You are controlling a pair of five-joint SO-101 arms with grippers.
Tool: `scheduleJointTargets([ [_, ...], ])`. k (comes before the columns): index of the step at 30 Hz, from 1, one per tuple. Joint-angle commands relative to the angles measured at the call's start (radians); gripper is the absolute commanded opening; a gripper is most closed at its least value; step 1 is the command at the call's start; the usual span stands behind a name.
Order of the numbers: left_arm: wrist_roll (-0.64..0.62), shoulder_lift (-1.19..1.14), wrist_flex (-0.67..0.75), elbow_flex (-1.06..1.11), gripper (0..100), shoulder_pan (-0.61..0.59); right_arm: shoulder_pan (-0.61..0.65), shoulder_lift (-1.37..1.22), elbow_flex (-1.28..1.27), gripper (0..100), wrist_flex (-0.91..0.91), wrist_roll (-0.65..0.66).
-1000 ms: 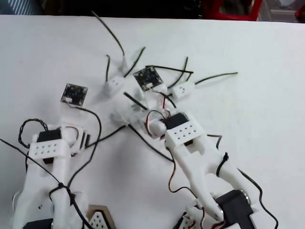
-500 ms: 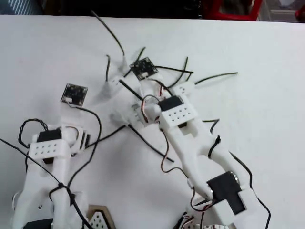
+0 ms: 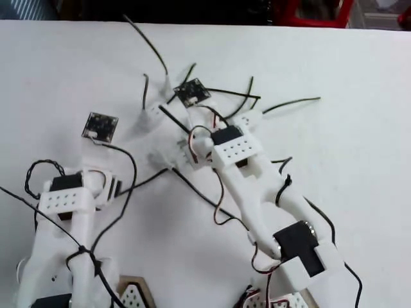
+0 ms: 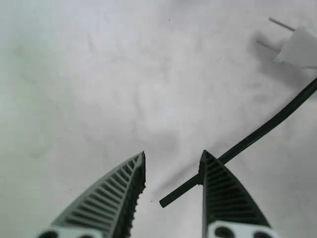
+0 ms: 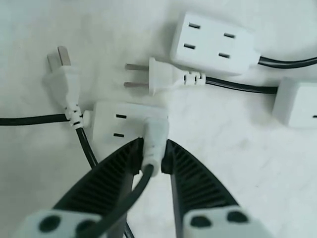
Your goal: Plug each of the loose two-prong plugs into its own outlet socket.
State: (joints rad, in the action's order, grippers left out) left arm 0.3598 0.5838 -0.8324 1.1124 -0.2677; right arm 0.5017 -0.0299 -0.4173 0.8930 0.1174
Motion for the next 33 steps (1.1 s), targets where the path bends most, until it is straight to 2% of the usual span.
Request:
scheduleJointTargets([
  [1,-0.003,0.03,0.02,0.0,19,-0.008,0.005,-0.005,0.029,1.6,0.036,0.003],
  [13,-0.003,0.03,0.02,0.0,19,-0.008,0.033,-0.228,0.222,1.6,0.185,-0.031],
  [21,-0.003,0.03,0.02,0.0,19,-0.008,0.033,-0.208,0.385,1.6,0.343,-0.035],
  [33,-0.003,0.03,0.02,0.0,19,-0.008,0.031,-0.34,0.393,1.6,0.326,-0.041],
])
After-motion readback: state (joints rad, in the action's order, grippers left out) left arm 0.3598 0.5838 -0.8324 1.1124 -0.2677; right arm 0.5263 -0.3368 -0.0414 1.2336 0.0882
